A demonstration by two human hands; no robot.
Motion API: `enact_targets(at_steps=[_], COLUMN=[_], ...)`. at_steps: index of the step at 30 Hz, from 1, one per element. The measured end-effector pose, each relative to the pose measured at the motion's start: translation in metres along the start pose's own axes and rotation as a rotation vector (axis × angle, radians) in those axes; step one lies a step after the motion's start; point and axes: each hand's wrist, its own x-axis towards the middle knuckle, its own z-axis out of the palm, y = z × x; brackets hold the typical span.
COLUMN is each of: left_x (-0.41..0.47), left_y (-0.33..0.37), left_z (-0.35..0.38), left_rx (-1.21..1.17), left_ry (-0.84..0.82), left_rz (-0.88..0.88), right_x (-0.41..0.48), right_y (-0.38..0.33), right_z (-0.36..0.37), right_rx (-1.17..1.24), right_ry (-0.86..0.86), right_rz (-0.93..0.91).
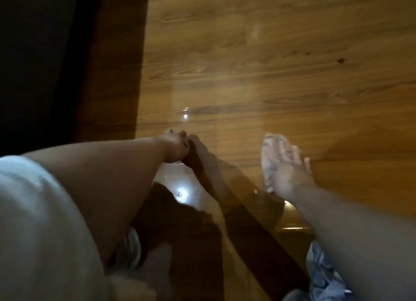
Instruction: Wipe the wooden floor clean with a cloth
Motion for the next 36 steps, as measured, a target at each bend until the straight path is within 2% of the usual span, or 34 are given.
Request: enact_targets(at_steps=[2, 3, 4, 5, 7, 9, 10, 11, 12, 14, 16, 18, 21, 23, 24, 26, 28, 29, 30, 31, 33, 34, 36], left_x=[0.016, 0.023, 0.031, 0.033, 0.037, 0.047, 0.052, 0.055, 0.059, 0.069, 0.082, 0.093, 0.114, 0.131, 0.137, 0.155, 0.168, 0.173, 0.177, 0.176, 0.181, 0.182, 0.183], left_y=[0.007, 0.006, 0.004, 0.0, -0.005, -0.005, -0.006, -0.009, -0.012, -0.017, -0.019, -0.019, -0.027, -0.033, -0.035, -0.04, -0.048, -0.054, -0.059, -0.062, -0.065, -0.064, -0.062], left_z=[-0.004, -0.002, -0.003, 0.0, 0.0, -0.006, -0.009, -0.012, -0.015, -0.026, -0.035, -0.044, -0.059, -0.068, -0.071, -0.084, -0.096, -0.101, -0.103, -0.099, -0.095, -0.094, -0.094], left_rx=[-0.003, 0.003, 0.022, 0.042, 0.038, 0.037, 0.033, 0.053, 0.071, 0.059, 0.012, 0.036, 0.063, 0.055, 0.05, 0.042, 0.048, 0.049, 0.048, 0.053, 0.058, 0.052, 0.05], left_ry=[0.089, 0.143, 0.194, 0.186, 0.16, 0.182, 0.183, 0.175, 0.168, 0.133, 0.134, 0.122, 0.072, 0.066, 0.078, 0.105, 0.114, 0.102, 0.074, 0.043, -0.017, -0.031, -0.048], left_rz=[0.018, 0.028, 0.032, 0.014, -0.013, -0.011, -0.009, -0.021, -0.044, -0.123, -0.15, -0.075, 0.017, 0.044, 0.046, 0.038, 0.02, 0.017, 0.022, 0.028, 0.042, 0.041, 0.042], right_x=[0.017, 0.024, 0.031, 0.03, 0.018, 0.012, 0.01, 0.01, 0.013, 0.03, 0.051, 0.071, 0.093, 0.109, 0.115, 0.124, 0.124, 0.123, 0.125, 0.126, 0.14, 0.147, 0.147], right_y=[0.036, 0.037, 0.026, 0.005, -0.049, -0.104, -0.122, -0.135, -0.139, -0.12, -0.08, -0.029, 0.021, 0.005, -0.014, -0.067, -0.115, -0.134, -0.144, -0.141, -0.124, -0.105, -0.062], right_z=[-0.019, -0.021, -0.019, -0.008, 0.021, 0.038, 0.043, 0.044, 0.037, 0.026, 0.004, -0.023, -0.062, -0.071, -0.068, -0.058, -0.047, -0.041, -0.04, -0.041, -0.05, -0.057, -0.077], right_rx=[0.18, 0.253, 0.258, 0.164, 0.052, 0.043, 0.051, 0.026, -0.008, -0.07, -0.111, 0.033, 0.455, 0.519, 0.5, 0.421, 0.361, 0.295, 0.245, 0.229, 0.084, 0.002, 0.081], right_ry=[0.091, 0.144, 0.181, 0.201, 0.314, 0.213, 0.079, -0.06, -0.119, 0.03, 0.258, 0.374, 0.336, 0.312, 0.315, 0.338, 0.375, 0.338, 0.245, 0.142, 0.136, 0.203, 0.326], right_rz=[0.298, 0.401, 0.425, 0.352, 0.012, -0.338, -0.463, -0.526, -0.549, -0.522, -0.298, 0.076, 0.515, 0.654, 0.641, 0.45, -0.001, -0.271, -0.46, -0.545, -0.436, -0.306, 0.082])
